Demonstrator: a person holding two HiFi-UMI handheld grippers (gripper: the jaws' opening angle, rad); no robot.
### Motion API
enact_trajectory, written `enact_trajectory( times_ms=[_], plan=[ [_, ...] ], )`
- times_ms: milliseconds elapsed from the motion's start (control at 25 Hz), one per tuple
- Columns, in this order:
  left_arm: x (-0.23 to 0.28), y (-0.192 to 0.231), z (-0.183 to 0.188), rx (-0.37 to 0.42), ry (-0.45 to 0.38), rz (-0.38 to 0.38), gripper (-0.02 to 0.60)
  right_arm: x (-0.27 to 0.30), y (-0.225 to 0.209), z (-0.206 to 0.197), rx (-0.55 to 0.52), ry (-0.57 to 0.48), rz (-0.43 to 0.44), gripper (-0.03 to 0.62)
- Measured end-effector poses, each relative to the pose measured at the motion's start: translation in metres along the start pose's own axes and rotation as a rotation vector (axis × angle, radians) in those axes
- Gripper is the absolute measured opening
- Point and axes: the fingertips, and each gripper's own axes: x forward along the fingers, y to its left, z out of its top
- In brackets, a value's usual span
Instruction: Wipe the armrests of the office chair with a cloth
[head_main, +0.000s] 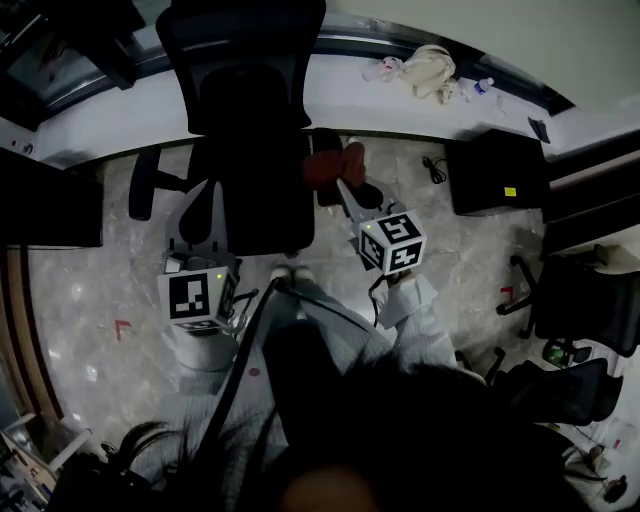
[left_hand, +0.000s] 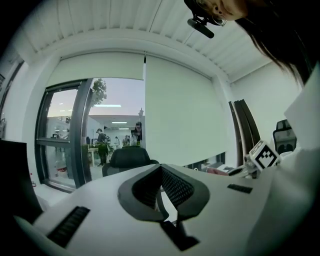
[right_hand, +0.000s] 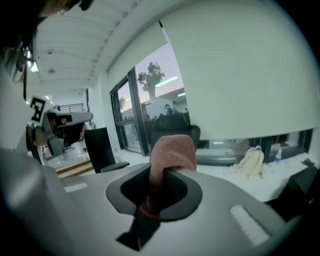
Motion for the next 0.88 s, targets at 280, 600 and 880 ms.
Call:
enact_trajectory(
  times_ms=[280,600,880],
  plan=[
    [-0.018,-0.003,0.044,0.017,-0.084,0.053,0.003,-0.085,0.041,0.105,-0.053,-0.311,-0.039,0.035],
    [-0.076,0.049,0.034,-0.007,-0.060,0.201,0.004,-0.064,0.084,0.122,-0.080,-0.332,0.092,0.035],
    [-0.134,0.186,0.010,-0.019,-0.056,0.351,0.003,0.040,0.183,0.115,-0.104,-0.252,0.209,0.035]
  ],
)
